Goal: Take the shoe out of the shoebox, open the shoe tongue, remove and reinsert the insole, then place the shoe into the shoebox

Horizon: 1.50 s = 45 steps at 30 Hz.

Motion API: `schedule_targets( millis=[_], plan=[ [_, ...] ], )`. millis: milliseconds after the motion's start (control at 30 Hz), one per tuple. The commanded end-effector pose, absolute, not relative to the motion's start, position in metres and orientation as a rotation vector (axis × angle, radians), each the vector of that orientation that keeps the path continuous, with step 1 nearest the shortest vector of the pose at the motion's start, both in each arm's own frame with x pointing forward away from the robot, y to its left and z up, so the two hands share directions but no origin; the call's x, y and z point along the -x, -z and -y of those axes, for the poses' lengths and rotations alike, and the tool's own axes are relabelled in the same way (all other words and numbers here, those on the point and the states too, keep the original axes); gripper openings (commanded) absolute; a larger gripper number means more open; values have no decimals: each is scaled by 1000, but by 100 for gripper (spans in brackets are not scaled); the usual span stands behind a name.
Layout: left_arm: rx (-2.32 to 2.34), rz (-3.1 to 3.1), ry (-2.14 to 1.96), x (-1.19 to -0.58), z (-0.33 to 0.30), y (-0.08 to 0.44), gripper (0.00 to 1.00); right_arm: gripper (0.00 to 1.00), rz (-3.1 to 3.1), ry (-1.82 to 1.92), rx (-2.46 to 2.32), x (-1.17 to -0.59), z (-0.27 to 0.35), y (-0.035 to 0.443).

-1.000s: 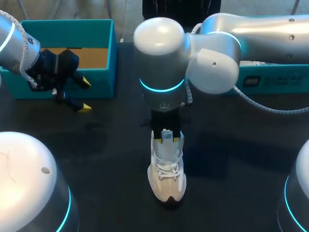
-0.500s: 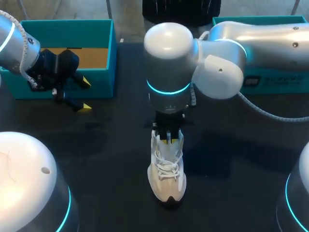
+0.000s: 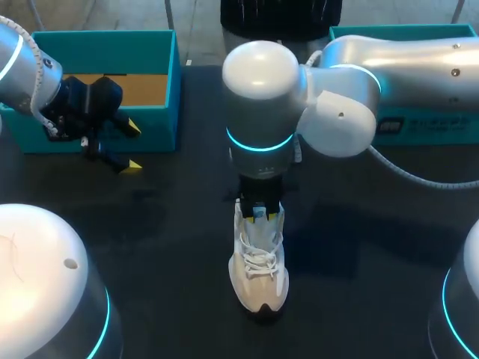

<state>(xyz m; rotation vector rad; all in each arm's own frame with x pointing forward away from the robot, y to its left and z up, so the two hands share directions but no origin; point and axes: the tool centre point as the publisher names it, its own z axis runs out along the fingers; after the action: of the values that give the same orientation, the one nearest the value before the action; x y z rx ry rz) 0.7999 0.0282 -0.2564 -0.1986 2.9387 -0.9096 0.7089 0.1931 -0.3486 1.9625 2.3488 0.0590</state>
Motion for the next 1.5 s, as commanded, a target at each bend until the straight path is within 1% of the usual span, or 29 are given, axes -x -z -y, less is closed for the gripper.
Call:
schedule_targets(
  millis=[33, 100, 133, 167, 200, 300, 333, 400, 467, 933, 1033, 1500],
  plan=[
    [199, -2939, 906, -799, -28, 256, 100, 44, -2414, -57, -1724, -704, -198, 328],
    [199, -2939, 906, -799, -28, 256, 100, 49, -2476, -86, -1605, -706, -198, 324],
    [199, -2939, 906, -799, -28, 256, 100, 58, -2516, -96, -1532, -708, -199, 322],
    [199, -2939, 906, -799, -28, 256, 100, 73, -2553, -100, -1451, -709, -199, 320],
    [199, -2939, 906, -799, -28, 256, 100, 83, -2594, -86, -1373, -710, -200, 318],
    [199, -2939, 906, -799, -28, 256, 100, 93, -2685, -74, -1176, -718, -199, 313],
    [199, -2939, 906, -799, -28, 256, 100, 91, -2709, -56, -1085, -723, -198, 310],
    [199, -2939, 906, -799, -28, 256, 100, 92, -2738, -44, -992, -729, -196, 306],
    [199, -2939, 906, -799, -28, 256, 100, 100, -2708, -46, -912, -739, -191, 299],
    [199, -2939, 906, -799, -28, 256, 100, 100, -2708, -46, -912, -739, -191, 299],
    [199, -2939, 906, -799, -28, 256, 100, 100, -2742, -1, -882, -739, -187, 307],
    [199, -2939, 906, -799, -28, 256, 100, 100, -2762, -6, -470, -795, -181, 305]
  ],
)
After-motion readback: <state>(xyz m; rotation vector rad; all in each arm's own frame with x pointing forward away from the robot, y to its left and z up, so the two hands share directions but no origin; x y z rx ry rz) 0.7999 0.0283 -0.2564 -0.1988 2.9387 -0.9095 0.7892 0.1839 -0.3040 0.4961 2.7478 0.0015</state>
